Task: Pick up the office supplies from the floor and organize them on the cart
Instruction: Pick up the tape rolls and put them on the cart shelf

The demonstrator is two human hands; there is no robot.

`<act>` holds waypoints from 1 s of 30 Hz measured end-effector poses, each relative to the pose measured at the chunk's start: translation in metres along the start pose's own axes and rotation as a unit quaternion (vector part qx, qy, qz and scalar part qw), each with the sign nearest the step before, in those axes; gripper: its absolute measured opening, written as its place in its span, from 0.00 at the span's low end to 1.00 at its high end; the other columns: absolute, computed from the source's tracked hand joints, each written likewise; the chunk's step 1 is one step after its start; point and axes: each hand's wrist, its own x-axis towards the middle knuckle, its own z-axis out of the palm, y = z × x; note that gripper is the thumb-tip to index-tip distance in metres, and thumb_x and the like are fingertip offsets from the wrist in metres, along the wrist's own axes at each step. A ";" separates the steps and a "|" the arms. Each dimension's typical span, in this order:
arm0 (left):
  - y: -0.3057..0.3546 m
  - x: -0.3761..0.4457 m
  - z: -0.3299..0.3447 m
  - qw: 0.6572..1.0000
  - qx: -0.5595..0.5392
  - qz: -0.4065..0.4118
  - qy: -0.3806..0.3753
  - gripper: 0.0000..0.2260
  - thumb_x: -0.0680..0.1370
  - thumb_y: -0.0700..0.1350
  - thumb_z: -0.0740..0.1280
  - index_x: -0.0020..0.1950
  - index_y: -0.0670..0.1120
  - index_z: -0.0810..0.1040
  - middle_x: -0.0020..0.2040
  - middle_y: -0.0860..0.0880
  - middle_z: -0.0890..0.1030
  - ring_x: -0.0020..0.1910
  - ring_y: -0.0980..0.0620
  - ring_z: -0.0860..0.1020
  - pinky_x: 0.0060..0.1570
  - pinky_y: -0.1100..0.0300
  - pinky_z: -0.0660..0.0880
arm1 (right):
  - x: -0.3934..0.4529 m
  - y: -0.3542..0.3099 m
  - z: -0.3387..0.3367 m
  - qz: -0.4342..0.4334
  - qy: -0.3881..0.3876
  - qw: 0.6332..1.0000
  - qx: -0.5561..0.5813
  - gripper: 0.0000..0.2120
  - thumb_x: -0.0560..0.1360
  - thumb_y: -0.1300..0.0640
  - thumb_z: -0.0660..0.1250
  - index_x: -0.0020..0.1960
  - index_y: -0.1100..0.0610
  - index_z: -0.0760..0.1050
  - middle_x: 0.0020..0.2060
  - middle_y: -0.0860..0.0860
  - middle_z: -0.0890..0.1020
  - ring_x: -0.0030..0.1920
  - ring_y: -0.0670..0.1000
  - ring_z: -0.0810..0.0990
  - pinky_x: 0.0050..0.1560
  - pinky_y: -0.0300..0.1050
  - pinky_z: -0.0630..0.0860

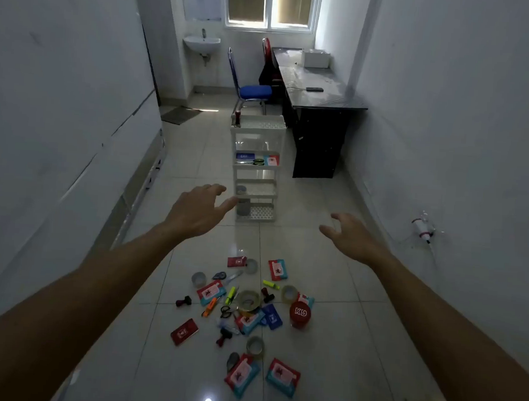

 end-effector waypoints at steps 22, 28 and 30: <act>-0.183 0.119 0.011 0.973 0.101 0.146 -0.148 0.21 0.81 0.60 0.58 0.68 0.49 0.72 0.63 0.50 0.79 0.56 0.51 0.79 0.53 0.54 0.77 | 0.076 -0.080 0.137 0.189 0.031 0.970 0.148 0.26 0.81 0.47 0.62 0.75 0.57 0.64 0.74 0.54 0.68 0.72 0.54 0.67 0.68 0.48 0.65; -0.196 0.184 0.041 0.972 0.086 0.153 -0.156 0.21 0.82 0.60 0.57 0.68 0.50 0.72 0.63 0.50 0.79 0.56 0.52 0.79 0.52 0.55 0.76 | 0.129 -0.061 0.163 0.227 0.029 0.961 0.156 0.25 0.81 0.47 0.63 0.74 0.57 0.66 0.73 0.55 0.69 0.71 0.54 0.69 0.67 0.49 0.67; -0.201 0.206 0.048 0.973 0.076 0.150 -0.159 0.21 0.82 0.59 0.57 0.68 0.49 0.73 0.62 0.50 0.79 0.56 0.51 0.79 0.53 0.54 0.76 | 0.149 -0.056 0.172 0.236 0.026 0.959 0.158 0.25 0.81 0.48 0.63 0.74 0.57 0.66 0.73 0.55 0.69 0.71 0.54 0.69 0.66 0.48 0.67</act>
